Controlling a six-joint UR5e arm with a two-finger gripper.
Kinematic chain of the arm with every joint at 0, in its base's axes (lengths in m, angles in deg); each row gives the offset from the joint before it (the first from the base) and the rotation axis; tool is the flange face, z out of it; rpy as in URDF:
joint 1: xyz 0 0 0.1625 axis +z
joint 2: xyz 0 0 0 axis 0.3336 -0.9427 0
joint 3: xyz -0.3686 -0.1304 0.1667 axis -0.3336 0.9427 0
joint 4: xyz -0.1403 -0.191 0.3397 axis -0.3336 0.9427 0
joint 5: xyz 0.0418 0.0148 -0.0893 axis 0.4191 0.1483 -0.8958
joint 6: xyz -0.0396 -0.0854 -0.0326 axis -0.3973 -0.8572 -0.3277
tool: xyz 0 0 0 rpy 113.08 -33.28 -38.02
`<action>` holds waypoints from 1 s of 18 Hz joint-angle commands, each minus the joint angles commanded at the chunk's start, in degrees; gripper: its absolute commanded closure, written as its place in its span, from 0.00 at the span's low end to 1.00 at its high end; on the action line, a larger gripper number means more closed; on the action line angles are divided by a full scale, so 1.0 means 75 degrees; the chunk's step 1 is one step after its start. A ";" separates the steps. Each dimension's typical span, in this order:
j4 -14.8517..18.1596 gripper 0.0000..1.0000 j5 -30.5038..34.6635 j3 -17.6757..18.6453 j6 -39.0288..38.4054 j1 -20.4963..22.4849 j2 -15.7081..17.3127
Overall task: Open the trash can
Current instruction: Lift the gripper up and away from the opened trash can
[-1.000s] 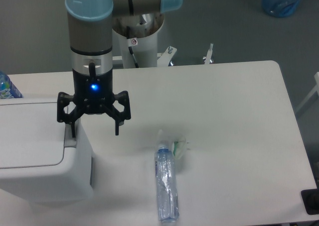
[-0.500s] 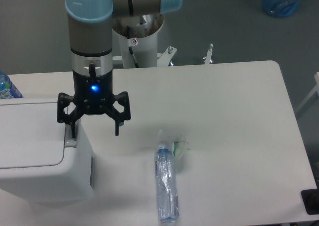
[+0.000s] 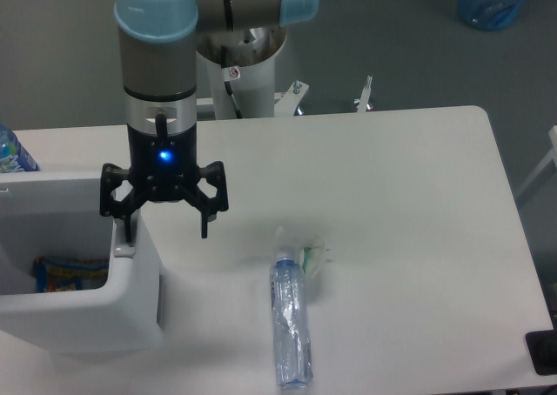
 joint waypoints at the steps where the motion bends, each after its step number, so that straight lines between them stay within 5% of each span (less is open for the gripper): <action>1: 0.0000 0.00 0.0058 -0.0118 0.0046 0.0047 0.0000; 7: -0.0070 0.00 0.0129 -0.0540 0.0351 0.0749 0.0128; 13: 0.0081 0.00 0.0433 -0.0482 0.2071 0.1756 0.0504; 18: 0.0222 0.00 0.1931 -0.0388 0.3149 0.1957 0.0492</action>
